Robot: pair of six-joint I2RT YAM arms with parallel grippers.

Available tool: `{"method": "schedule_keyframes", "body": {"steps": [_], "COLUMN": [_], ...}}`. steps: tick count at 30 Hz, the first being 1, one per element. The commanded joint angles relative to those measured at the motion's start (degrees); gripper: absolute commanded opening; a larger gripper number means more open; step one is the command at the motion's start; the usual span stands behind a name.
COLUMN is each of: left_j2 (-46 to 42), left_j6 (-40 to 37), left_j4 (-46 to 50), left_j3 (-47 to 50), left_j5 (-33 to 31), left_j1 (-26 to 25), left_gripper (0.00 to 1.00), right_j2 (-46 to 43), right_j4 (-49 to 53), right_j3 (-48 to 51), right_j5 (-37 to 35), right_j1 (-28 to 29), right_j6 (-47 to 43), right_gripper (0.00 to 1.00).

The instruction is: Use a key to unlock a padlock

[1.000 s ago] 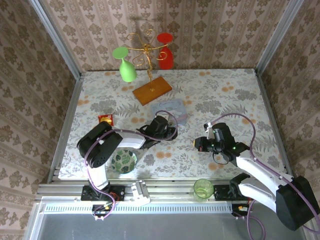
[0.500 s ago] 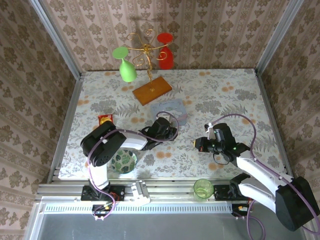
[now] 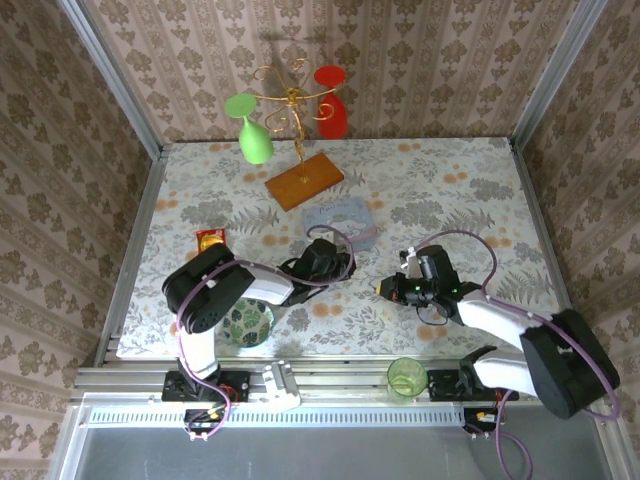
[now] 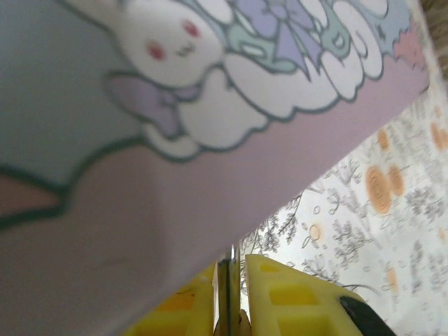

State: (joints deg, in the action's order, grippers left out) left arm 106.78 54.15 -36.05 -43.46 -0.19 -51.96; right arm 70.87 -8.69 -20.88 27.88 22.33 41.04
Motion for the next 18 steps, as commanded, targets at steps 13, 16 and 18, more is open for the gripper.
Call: {"method": "schedule_keyframes", "body": {"steps": [13, 16, 18], "left_j2": [-1.0, -0.3, 0.6], "left_j6": [17.1, 19.3, 20.5], "left_j4": [-22.4, -25.3, -27.1], "left_j3": [5.1, 4.7, 4.4], "left_j5": [-9.5, -10.4, -10.7], "left_j1": [-0.3, -0.3, -0.6], "left_gripper": [0.00, 0.00, 0.00], "right_j2": [16.3, 18.9, 20.8], "right_j4": [-32.6, -37.7, -41.7], "right_j3": [1.9, 2.2, 2.4], "right_j5": [9.0, 9.5, 10.6], "right_j1": [-0.3, -0.6, -1.2], "right_j6": [19.5, 22.1, 24.2], "right_gripper": [0.00, 0.00, 0.00]}}
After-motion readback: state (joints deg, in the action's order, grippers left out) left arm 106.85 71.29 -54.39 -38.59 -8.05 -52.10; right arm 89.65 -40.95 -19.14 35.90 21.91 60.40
